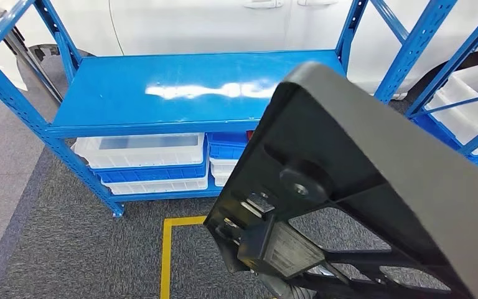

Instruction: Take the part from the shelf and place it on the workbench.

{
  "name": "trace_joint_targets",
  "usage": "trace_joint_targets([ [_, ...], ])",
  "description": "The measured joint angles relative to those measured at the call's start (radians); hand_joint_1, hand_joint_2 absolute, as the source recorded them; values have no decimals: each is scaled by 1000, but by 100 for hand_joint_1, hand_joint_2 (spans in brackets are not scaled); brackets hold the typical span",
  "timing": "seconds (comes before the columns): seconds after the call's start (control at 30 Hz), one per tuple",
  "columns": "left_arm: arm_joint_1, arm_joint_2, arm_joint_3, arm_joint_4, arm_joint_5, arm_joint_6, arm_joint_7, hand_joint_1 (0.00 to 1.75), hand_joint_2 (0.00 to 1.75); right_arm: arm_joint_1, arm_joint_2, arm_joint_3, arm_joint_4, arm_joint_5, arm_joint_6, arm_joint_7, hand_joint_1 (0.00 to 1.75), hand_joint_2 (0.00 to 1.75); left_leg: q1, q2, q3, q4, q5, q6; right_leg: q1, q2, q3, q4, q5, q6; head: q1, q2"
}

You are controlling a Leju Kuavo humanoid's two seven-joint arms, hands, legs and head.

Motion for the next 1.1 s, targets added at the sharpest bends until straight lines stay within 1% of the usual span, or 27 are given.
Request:
trace_joint_targets([
  [0.03,0,0,0,0,-2,1,-3,0,175,-1,-1,3,0,-2,-2,0,175,175,0,0,-1,-2,5,-6,3,1,0,-7,2,-7,0,0],
  [0.1,0,1,0,0,-6,0,-4,0,175,0,-2,5,0,-4,-5,0,175,175,0,0,-3,-4,12,-18,1,-1,-6,-13,17,-19,0,0],
  [0.13,0,2,0,0,-8,0,-4,0,175,0,-2,6,0,-5,-7,-1,175,175,0,-1,-9,6,1,-23,-1,-2,-10,-17,26,-26,0,0],
  [0.17,-1,3,0,0,-11,-2,-3,0,175,1,-2,7,0,-5,-10,-1,175,175,0,-1,-22,36,-26,-27,-4,-4,-16,-21,36,-33,0,0],
  [0.2,-3,3,0,0,-14,-4,0,0,175,3,-2,7,0,-6,-14,-1,175,175,0,-1,-42,86,-65,-31,-6,-5,-24,-24,44,-37,0,0],
  [0.23,-5,3,0,0,-17,-7,4,0,175,6,-3,8,0,-6,-18,-1,175,175,1,-1,-67,153,-111,-34,-5,-6,-34,-23,52,-40,0,0],
  [0.27,-8,4,0,0,-21,-9,9,0,175,10,-3,8,0,-6,-21,-1,175,175,2,-1,-88,220,-149,-37,-3,-8,-45,-22,58,-41,0,0],
  [0.3,-9,4,0,0,-23,-10,15,0,175,15,-3,8,0,-6,-23,-1,175,175,3,-1,-98,265,-170,-39,-2,-8,-55,-19,64,-41,0,0],
  [0.33,-10,4,0,0,-25,-11,19,0,175,19,-4,8,0,-6,-24,-1,175,175,3,0,-89,275,-172,-40,-1,-9,-64,-16,69,-40,0,0],
  [0.37,-9,4,0,0,-26,-12,23,0,175,22,-4,8,0,-7,-24,-1,175,175,4,0,-59,242,-157,-39,-1,-8,-73,-12,73,-38,0,0],
  [0.43,-3,4,0,0,-27,-13,27,0,175,25,-5,8,0,-10,-22,-1,175,175,4,-1,38,96,-112,-34,0,-6,-87,-2,80,-33,0,0],
  [0.47,-1,5,0,0,-27,-14,27,0,175,26,-6,8,1,-12,-21,-1,175,175,2,-1,73,34,-96,-29,1,-5,-92,3,82,-28,0,0],
  [0.5,1,5,0,0,-27,-14,27,0,175,27,-6,8,1,-13,-21,-1,175,175,1,-3,92,-3,-88,-23,3,-4,-96,7,86,-23,0,0],
  [0.6,1,4,0,0,-27,-14,25,0,175,28,-7,8,2,-15,-20,-1,175,175,-1,-4,82,-11,-73,-5,3,-4,-104,9,97,-5,0,0],
  [0.63,-1,4,0,0,-26,-14,25,0,175,29,-7,8,3,-16,-20,-1,175,175,0,-2,77,-12,-65,2,2,-3,-110,17,90,1,0,0],
  [0.67,-4,4,0,-1,-26,-13,25,0,175,29,-8,8,4,-16,-20,-1,175,175,3,-1,70,-14,-56,8,0,-3,-121,41,67,7,0,0],
  [0.7,-7,5,0,-1,-25,-13,25,0,175,29,-8,8,4,-16,-19,-2,175,175,5,1,61,-15,-47,12,-2,-3,-139,86,30,13,0,0],
  [0.77,-14,6,0,-2,-21,-11,24,0,175,29,-9,8,8,-17,-16,-2,175,175,3,2,40,-13,-33,16,-6,-3,-186,216,-55,22,0,0],
  [0.8,-19,6,0,-2,-19,-10,22,0,175,29,-10,8,11,-18,-13,-1,175,175,2,2,29,-11,-26,16,-8,-3,-200,269,-80,24,0,0],
  [0.83,-23,6,0,-2,-17,-10,19,0,175,29,-10,8,15,-19,-9,-1,175,175,2,2,19,-8,-20,15,-8,-3,-198,289,-88,25,0,0],
  [0.87,-28,5,0,-3,-15,-9,17,0,175,28,-11,8,18,-20,-5,-1,175,175,2,1,10,-6,-14,13,-8,-3,-174,268,-77,24,0,0],
  [0.9,-33,5,0,-3,-15,-9,14,0,175,26,-11,8,21,-20,-2,-1,175,175,2,1,3,-4,-10,11,-8,-3,-129,207,-54,21,0,0],
  [0.97,-40,4,0,-4,-14,-10,9,0,175,20,-12,9,24,-21,-1,-1,175,175,1,0,-5,-1,-1,5,-4,-2,-35,57,-14,9,0,0],
  [1.0,-43,4,0,-5,-15,-10,8,0,175,17,-12,10,25,-21,-1,-2,175,175,1,0,-7,-1,3,0,0,-2,-8,12,-4,2,0,0],
  [1.03,-46,4,0,-6,-15,-12,8,0,175,15,-12,11,25,-21,-2,-2,175,175,1,0,-7,-1,8,-6,4,-1,0,-7,0,-6,0,0],
  [1.07,-48,4,0,-7,-16,-14,8,0,175,14,-12,11,26,-22,-2,-2,175,175,1,0,-7,-4,13,-12,7,-2,-2,-7,7,-12,0,0],
  [1.1,-50,4,0,-8,-17,-16,9,0,175,13,-13,12,27,-22,-3,-3,175,175,2,-1,-8,-5,19,-18,6,-3,-4,-10,14,-19,0,0],
])
